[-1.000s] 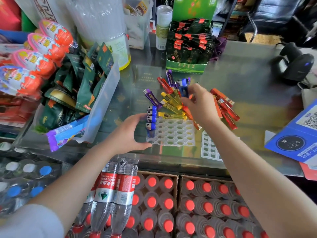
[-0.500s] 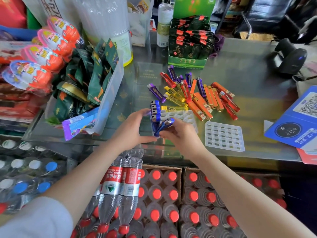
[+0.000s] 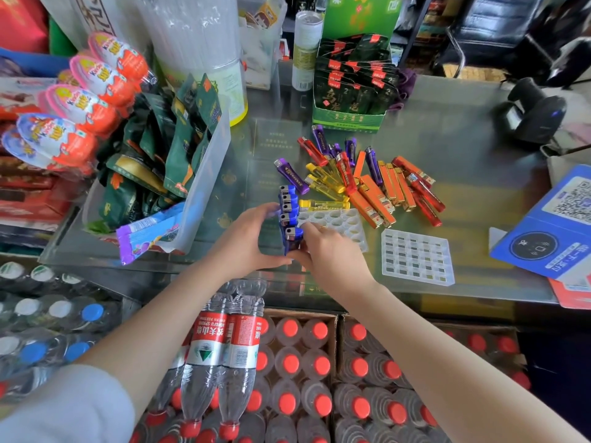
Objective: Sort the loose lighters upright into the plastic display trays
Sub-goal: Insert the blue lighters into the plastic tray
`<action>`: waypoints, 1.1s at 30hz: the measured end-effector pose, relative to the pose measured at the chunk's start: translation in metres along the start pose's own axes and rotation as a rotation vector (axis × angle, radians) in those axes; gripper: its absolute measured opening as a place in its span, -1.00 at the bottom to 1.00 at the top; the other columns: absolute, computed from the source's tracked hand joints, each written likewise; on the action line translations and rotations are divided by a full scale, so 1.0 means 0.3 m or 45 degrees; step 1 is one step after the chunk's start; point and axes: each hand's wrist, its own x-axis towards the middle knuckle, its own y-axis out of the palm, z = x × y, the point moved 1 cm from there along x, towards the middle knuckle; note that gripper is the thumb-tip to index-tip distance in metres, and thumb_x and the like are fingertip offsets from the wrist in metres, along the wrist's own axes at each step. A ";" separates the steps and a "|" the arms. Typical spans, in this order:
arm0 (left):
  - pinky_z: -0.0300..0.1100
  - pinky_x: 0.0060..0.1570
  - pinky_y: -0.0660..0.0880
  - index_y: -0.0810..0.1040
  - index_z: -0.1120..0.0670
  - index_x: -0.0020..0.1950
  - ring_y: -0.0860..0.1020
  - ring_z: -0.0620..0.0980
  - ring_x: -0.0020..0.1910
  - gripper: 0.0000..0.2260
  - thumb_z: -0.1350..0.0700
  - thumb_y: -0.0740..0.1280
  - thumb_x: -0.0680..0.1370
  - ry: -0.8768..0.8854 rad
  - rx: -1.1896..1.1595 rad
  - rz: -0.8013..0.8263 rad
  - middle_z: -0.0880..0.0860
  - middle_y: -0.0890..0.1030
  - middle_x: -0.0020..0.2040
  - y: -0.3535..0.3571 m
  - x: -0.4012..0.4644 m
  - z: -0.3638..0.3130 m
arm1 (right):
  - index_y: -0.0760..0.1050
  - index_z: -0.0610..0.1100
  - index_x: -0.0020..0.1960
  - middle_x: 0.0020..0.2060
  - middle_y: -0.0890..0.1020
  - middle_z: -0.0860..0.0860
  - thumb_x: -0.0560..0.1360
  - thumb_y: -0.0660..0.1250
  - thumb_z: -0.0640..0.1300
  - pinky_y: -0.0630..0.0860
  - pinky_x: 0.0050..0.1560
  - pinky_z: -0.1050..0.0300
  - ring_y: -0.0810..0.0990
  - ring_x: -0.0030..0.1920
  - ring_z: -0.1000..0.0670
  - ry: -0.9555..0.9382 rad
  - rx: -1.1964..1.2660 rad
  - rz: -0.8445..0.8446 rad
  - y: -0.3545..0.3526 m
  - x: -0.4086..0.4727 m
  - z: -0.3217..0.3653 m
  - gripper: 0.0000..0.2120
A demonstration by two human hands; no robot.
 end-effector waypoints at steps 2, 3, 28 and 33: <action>-0.38 0.13 0.18 0.29 -0.02 0.34 0.27 -0.29 0.17 -0.27 0.02 0.54 0.25 -0.005 0.004 0.005 -0.13 0.40 0.25 0.002 -0.001 0.000 | 0.43 -0.28 -0.06 -0.18 0.60 -0.19 0.46 0.34 -0.06 0.30 -0.36 0.07 0.58 -0.21 -0.23 0.029 0.015 -0.011 -0.002 -0.001 0.006 -0.72; -0.37 0.14 0.18 0.28 -0.02 0.35 0.27 -0.29 0.17 -0.27 0.01 0.54 0.25 -0.009 0.002 0.009 -0.10 0.40 0.27 0.004 -0.001 0.003 | 0.42 -0.26 -0.03 -0.14 0.59 -0.17 0.47 0.33 -0.04 0.32 -0.33 0.08 0.57 -0.17 -0.20 0.032 0.026 0.037 -0.009 0.004 0.005 -0.72; -0.31 0.24 0.18 0.20 -0.16 0.25 0.29 -0.23 0.25 -0.32 0.04 0.52 0.28 -0.047 -0.119 0.042 -0.19 0.33 0.20 -0.046 -0.029 0.081 | 0.50 -0.26 0.07 -0.05 0.60 -0.19 0.49 0.20 -0.28 0.57 -0.18 -0.01 0.57 -0.15 -0.19 0.500 -0.064 0.032 -0.031 0.346 -0.221 -0.81; -0.31 0.25 0.17 0.25 -0.02 0.35 0.28 -0.23 0.26 -0.30 0.04 0.50 0.30 -0.048 -0.086 0.066 -0.17 0.33 0.24 -0.046 -0.025 0.080 | 0.54 -0.24 -0.03 -0.24 0.57 -0.12 0.47 0.21 -0.21 0.33 -0.49 0.23 0.49 -0.37 -0.07 0.481 -0.025 0.161 -0.045 0.341 -0.218 -0.82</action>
